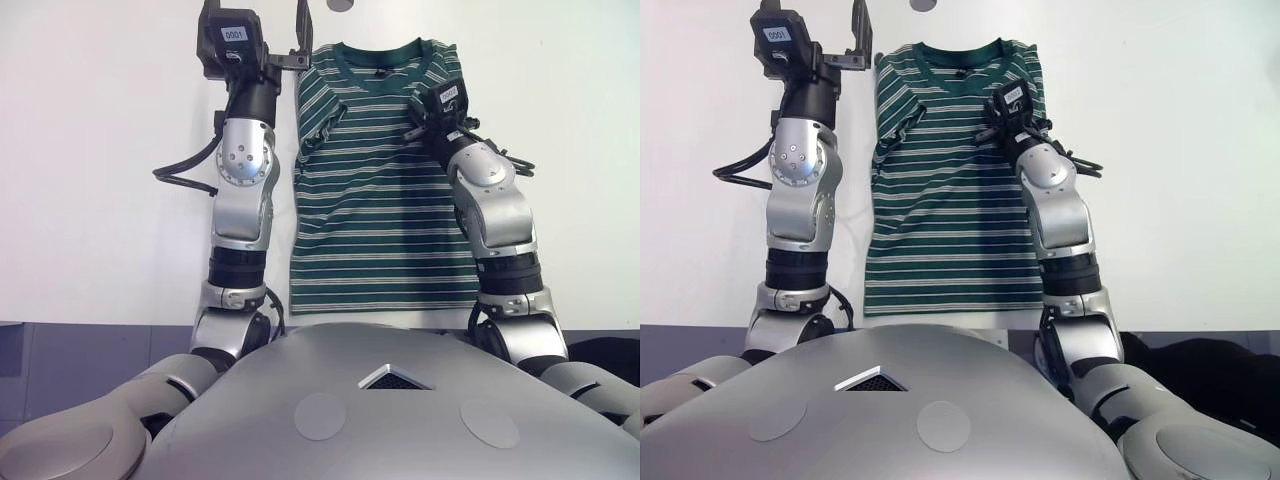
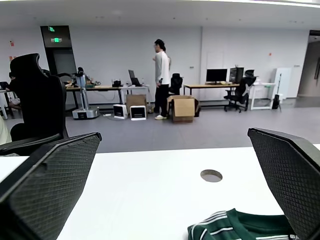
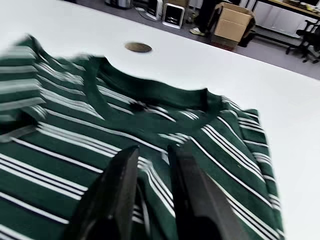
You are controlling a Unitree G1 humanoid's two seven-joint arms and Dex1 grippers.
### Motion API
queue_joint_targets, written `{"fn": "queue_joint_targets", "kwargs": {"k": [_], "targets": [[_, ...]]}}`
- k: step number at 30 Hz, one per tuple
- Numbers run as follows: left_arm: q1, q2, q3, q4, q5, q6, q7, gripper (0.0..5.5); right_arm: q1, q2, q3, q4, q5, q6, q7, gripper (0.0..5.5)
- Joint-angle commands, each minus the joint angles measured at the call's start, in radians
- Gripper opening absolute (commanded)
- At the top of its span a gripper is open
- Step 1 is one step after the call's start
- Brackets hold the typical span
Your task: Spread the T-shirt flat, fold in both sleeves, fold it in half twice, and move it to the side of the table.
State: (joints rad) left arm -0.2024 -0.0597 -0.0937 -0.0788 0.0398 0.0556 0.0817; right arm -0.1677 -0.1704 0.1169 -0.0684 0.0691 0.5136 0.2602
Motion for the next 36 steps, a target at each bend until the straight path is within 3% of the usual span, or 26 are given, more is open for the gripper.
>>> {"fn": "queue_joint_targets", "kwargs": {"k": [1,4,6,10,12,14,17,22,30,33,36], "targets": [[-0.017,0.014,-0.016,-0.015,-0.027,0.008,-0.069,5.40,-0.070,0.035,-0.088,-0.079,0.163,0.093,0.070,1.77],[-0.017,0.117,-0.019,-0.118,-0.043,0.024,-0.199,5.40,-0.069,-0.060,-0.065,-0.168,0.189,0.032,0.197,1.77],[0.030,0.266,-0.054,-0.224,-0.016,-0.012,-0.354,5.40,-0.024,-0.176,-0.040,-0.189,0.109,-0.154,0.286,1.96],[0.413,0.697,-0.067,-0.351,0.039,-0.440,-0.692,5.40,0.231,-0.532,-0.134,0.019,-0.111,-1.000,0.440,2.58],[0.600,0.851,-0.017,-0.275,0.130,-0.706,-0.707,5.40,0.335,-0.682,-0.212,0.208,-0.154,-1.359,0.448,2.58],[0.721,0.930,0.033,-0.225,0.245,-0.888,-0.673,5.40,0.400,-0.813,-0.273,0.397,-0.179,-1.612,0.445,2.58],[0.843,0.966,0.042,-0.236,0.393,-0.951,-0.635,5.40,0.450,-0.945,-0.306,0.602,-0.210,-1.853,0.435,2.58],[0.918,0.955,-0.054,-0.266,0.551,-0.881,-0.651,5.40,0.459,-1.003,-0.252,0.783,-0.302,-2.095,0.409,2.58],[0.896,0.924,-0.046,-0.260,0.658,-0.809,-0.634,5.40,0.527,-1.038,-0.192,0.801,-0.502,-2.128,0.318,2.58],[0.901,0.891,-0.085,-0.273,0.686,-0.777,-0.637,5.40,0.581,-1.008,-0.167,0.706,-0.544,-2.128,0.294,2.58],[0.871,0.856,-0.111,-0.241,0.734,-0.764,-0.605,5.40,0.576,-0.900,-0.165,0.562,-0.582,-2.070,0.293,2.58]]}}
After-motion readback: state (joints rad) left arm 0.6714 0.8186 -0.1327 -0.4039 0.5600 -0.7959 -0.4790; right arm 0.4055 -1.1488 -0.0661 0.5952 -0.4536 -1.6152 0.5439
